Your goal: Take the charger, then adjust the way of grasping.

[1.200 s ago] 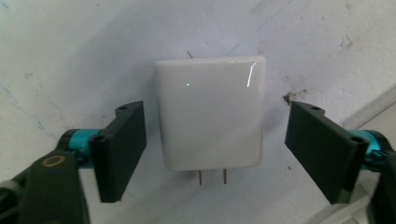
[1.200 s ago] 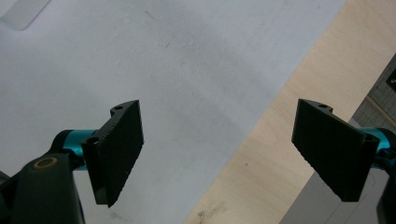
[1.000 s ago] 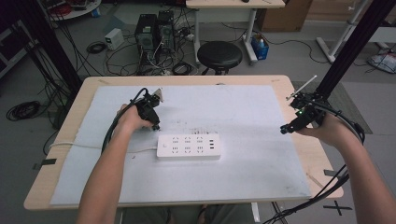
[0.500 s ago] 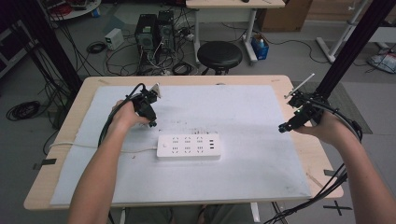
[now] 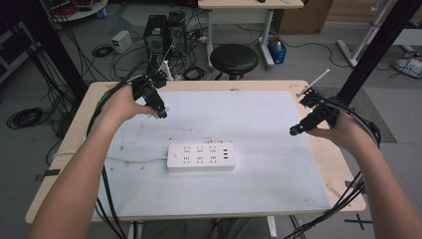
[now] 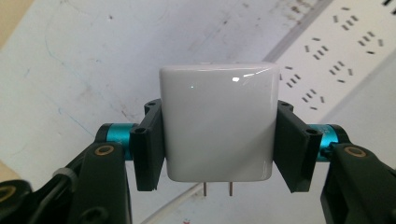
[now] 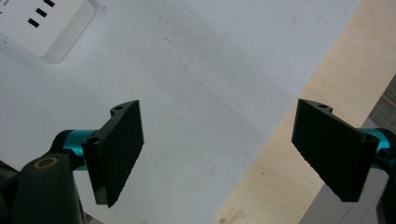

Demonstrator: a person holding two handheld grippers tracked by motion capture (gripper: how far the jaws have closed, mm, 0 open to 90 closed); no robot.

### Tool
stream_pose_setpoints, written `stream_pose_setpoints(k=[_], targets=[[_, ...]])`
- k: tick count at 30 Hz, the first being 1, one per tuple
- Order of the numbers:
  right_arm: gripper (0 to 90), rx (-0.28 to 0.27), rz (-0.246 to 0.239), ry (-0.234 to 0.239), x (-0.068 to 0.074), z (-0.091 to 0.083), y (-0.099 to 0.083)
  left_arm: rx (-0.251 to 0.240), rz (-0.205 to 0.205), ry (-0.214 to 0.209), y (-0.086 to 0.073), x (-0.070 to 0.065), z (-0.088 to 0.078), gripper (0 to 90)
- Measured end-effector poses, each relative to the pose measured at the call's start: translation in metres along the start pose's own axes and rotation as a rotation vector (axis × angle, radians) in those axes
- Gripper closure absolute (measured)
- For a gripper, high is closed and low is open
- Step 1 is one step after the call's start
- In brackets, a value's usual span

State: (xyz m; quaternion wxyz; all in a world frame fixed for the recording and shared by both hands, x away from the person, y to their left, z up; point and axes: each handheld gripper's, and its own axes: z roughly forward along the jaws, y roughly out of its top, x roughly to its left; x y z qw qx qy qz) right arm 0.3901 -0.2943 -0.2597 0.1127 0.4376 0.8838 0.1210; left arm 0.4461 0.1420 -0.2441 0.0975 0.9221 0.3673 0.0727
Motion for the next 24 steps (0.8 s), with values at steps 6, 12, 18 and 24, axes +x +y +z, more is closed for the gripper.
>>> stream_pose_setpoints(k=[6,12,18,24], targets=[[16.3,-0.016,0.006,0.008,0.011,-0.01,0.002,-0.04,0.035,0.001,0.0,-0.012,-0.012,42.1],[16.3,-0.046,0.126,0.113,0.011,-0.019,0.002,-0.172,0.214,-0.065,0.003,-0.041,-0.016,42.2],[16.3,-0.066,0.213,0.271,0.014,-0.017,0.003,-0.299,0.348,-0.161,0.007,-0.064,-0.01,42.3],[16.3,-0.093,0.347,0.489,0.016,-0.008,0.004,-0.419,0.471,-0.235,0.014,-0.088,0.001,42.4]])
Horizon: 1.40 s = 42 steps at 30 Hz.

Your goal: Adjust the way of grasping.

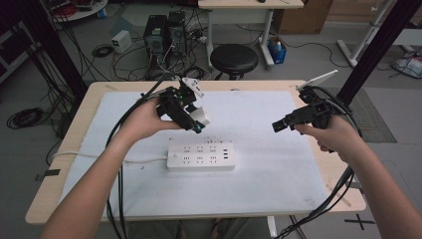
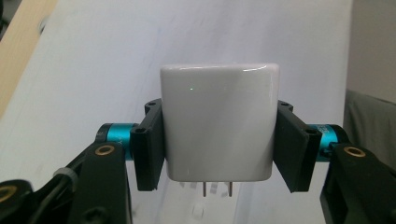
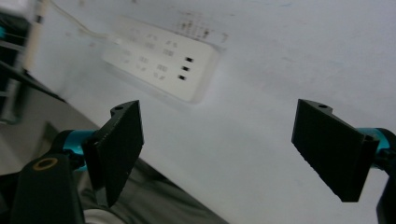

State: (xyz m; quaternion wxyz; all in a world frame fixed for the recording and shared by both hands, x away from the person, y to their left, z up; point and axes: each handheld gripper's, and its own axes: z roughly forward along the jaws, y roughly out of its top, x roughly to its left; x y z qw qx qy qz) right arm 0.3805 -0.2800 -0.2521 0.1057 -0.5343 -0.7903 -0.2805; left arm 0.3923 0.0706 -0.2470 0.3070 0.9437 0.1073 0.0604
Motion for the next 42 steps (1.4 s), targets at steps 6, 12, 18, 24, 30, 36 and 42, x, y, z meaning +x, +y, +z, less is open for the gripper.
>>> stream_pose_setpoints(k=[6,12,18,24,30,36,42], targets=[[16.5,-0.012,0.164,0.229,0.002,0.01,-0.004,-0.104,0.086,-0.059,0.02,-0.013,0.022,42.4],[25.9,-0.032,0.221,0.382,0.01,0.017,-0.004,-0.155,0.126,-0.089,0.036,-0.023,0.042,42.5],[31.6,-0.028,0.225,0.421,0.019,0.029,0.0,-0.164,0.179,-0.079,0.052,-0.035,0.058,42.5],[44.8,-0.011,0.195,0.379,0.027,0.041,0.005,-0.152,0.238,-0.037,0.06,-0.047,0.067,42.5],[61.5,-0.019,0.149,0.326,0.03,0.046,0.007,-0.118,0.289,0.061,0.061,-0.056,0.071,42.1],[62.0,-0.072,0.002,0.203,0.03,0.033,0.01,0.002,0.238,0.14,0.045,-0.046,0.057,26.1],[62.0,-0.002,-0.323,-0.151,0.041,0.007,0.015,0.25,0.063,0.171,0.003,-0.016,0.025,23.4]])
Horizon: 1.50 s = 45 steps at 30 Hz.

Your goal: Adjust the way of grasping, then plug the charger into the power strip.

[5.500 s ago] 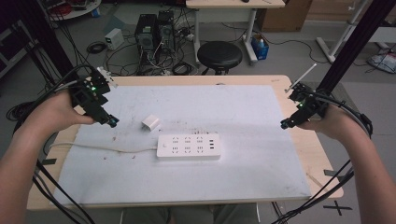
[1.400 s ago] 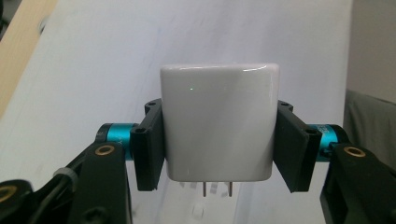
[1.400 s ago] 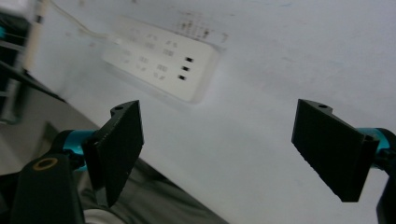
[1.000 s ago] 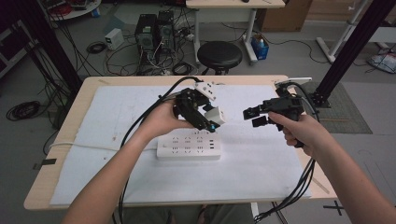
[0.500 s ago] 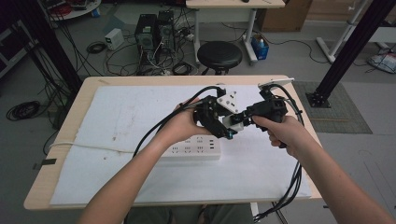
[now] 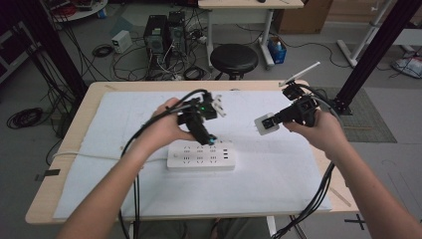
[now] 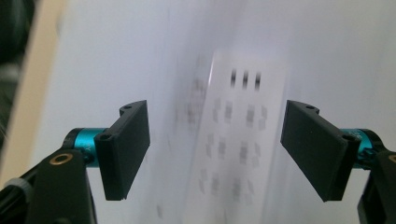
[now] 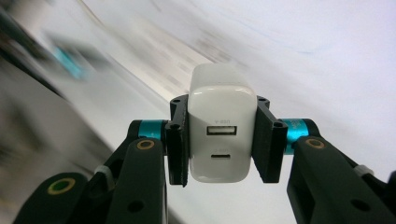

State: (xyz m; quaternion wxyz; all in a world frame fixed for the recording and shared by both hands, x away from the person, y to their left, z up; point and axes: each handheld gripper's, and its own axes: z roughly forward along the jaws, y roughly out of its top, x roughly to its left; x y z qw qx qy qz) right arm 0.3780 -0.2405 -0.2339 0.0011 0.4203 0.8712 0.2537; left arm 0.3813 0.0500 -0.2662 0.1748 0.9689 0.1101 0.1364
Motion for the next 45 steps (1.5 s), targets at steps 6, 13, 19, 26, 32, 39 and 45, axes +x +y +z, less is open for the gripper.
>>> stream_pose_setpoints(k=[6,13,19,26,32,39,45], targets=[[62.0,0.114,-0.202,-0.183,0.005,-0.004,0.004,0.219,-0.161,0.015,-0.045,0.022,-0.015,23.5],[61.9,0.231,-0.354,-0.259,0.004,-0.002,0.004,0.364,-0.351,0.006,-0.112,0.046,-0.031,23.4],[61.9,0.241,-0.404,-0.223,0.005,-0.001,0.01,0.357,-0.383,0.019,-0.13,0.049,-0.039,23.5],[61.9,0.267,-0.452,-0.213,0.019,0.01,0.027,0.296,-0.381,0.019,-0.128,0.042,-0.046,23.4],[61.8,0.296,-0.521,-0.19,0.034,0.032,0.046,0.263,-0.372,0.021,-0.131,0.036,-0.05,23.4],[61.8,0.334,-0.629,-0.149,0.056,0.069,0.064,0.237,-0.352,0.031,-0.135,0.026,-0.05,22.8],[61.8,0.388,-0.733,-0.109,0.079,0.117,0.069,0.233,-0.31,0.038,-0.132,0.016,-0.047,22.8]])
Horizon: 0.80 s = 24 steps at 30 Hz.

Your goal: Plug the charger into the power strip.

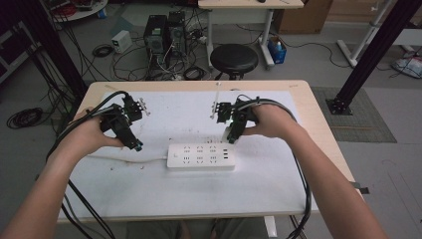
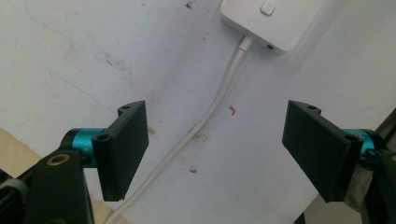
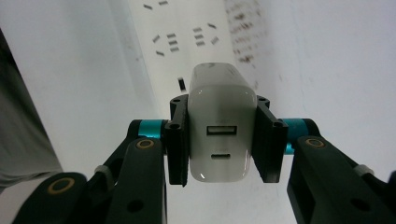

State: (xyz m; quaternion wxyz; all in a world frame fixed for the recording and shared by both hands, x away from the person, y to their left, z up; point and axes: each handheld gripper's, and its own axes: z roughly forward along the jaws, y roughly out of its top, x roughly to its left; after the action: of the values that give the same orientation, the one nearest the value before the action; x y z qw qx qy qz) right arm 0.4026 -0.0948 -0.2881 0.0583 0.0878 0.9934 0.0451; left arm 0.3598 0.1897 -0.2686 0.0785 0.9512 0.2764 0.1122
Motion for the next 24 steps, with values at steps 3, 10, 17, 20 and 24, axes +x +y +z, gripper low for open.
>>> stream_pose_setpoints(k=[3,10,17,20,24], targets=[[61.9,0.013,-0.042,0.008,0.005,0.017,0.013,-0.005,0.008,0.005,0.001,-0.003,0.001,22.8],[61.9,0.041,-0.088,-0.002,0.006,0.044,0.033,-0.019,0.016,-0.001,0.001,-0.007,0.004,22.8],[61.9,0.055,-0.103,0.014,0.004,0.056,0.043,-0.011,0.033,0.005,-0.005,-0.007,0.008,22.8],[61.9,0.054,-0.115,0.018,0.003,0.057,0.045,-0.021,0.024,0.001,-0.007,-0.007,0.01,22.8],[62.1,0.093,-0.154,0.02,0.003,0.061,0.051,-0.013,0.031,0.0,-0.009,-0.007,0.012,22.8]])
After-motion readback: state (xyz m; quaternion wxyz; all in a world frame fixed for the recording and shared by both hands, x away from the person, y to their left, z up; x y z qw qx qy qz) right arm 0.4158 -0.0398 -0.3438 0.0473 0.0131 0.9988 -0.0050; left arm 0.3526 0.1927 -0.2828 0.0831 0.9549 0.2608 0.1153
